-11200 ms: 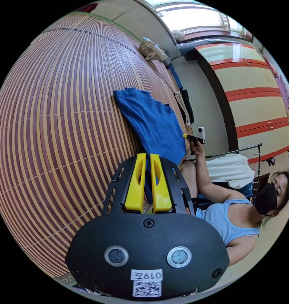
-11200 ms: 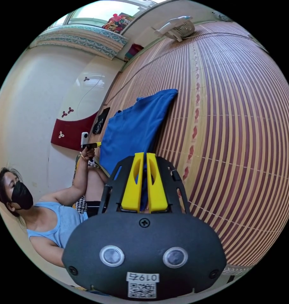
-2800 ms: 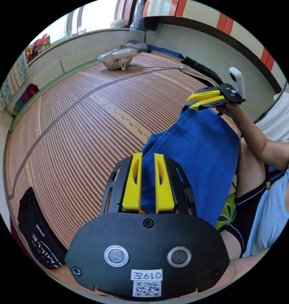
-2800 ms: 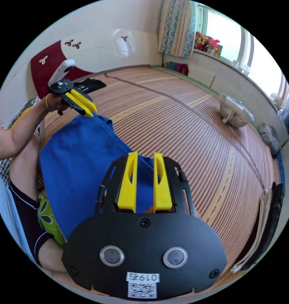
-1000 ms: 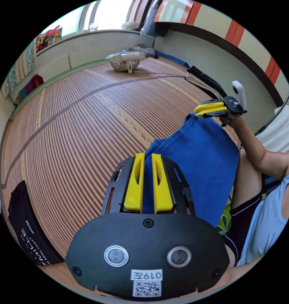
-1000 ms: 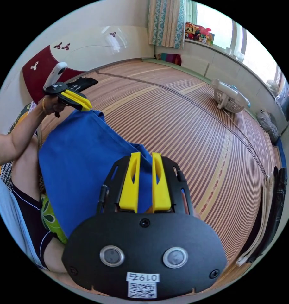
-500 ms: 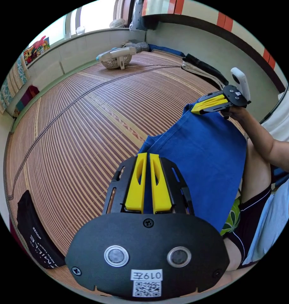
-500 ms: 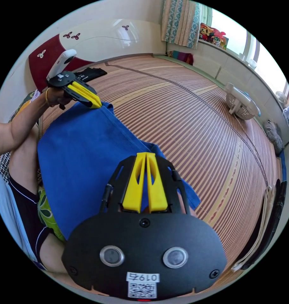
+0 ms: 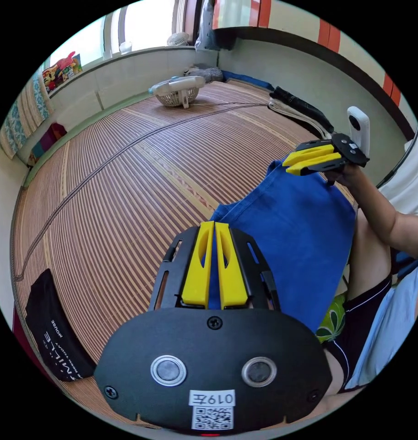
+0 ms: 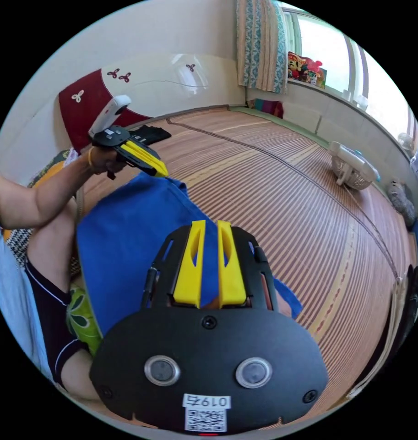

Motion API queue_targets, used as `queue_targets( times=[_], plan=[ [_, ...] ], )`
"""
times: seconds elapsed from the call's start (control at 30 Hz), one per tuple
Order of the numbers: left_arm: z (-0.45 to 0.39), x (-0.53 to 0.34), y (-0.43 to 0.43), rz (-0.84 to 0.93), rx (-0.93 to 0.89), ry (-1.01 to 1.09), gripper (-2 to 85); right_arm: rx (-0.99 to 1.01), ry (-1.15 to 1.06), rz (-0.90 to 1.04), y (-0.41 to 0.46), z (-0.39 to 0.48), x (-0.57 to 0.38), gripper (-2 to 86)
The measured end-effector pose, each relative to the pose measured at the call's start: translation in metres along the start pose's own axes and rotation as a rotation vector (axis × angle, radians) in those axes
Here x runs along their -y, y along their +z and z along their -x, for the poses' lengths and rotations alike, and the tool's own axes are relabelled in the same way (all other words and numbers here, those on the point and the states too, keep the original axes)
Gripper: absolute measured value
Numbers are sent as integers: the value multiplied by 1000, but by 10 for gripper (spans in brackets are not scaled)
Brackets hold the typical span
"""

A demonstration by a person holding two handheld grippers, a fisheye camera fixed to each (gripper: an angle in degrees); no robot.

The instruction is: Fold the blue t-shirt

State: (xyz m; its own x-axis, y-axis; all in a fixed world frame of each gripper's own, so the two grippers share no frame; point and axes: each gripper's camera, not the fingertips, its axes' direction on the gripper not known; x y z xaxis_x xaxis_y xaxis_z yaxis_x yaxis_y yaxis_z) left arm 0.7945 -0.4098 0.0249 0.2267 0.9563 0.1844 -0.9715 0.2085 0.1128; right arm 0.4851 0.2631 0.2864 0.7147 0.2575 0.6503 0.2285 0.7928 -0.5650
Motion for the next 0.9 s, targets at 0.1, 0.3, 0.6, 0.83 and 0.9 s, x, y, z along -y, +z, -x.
queue_targets(
  times=[0.1, 0.3, 0.6, 0.83, 0.9],
  plan=[
    [21, -8, -23, -34, -50, -39, 14, 40, -10, 29, 2, 1, 16, 67],
    [65, -28, -47, -49, -192, -142, 15, -13, -135, 189, 35, 2, 76, 88],
    [98, -37, -74, -32, -229, -237, 14, 136, -189, 338, 72, -34, 139, 88],
    [103, -27, -86, -1, -223, -237, 11, 207, -137, 365, 90, -56, 155, 52],
    [102, -24, -86, 9, -236, -229, 10, 228, -133, 367, 93, -58, 158, 29]
  ],
)
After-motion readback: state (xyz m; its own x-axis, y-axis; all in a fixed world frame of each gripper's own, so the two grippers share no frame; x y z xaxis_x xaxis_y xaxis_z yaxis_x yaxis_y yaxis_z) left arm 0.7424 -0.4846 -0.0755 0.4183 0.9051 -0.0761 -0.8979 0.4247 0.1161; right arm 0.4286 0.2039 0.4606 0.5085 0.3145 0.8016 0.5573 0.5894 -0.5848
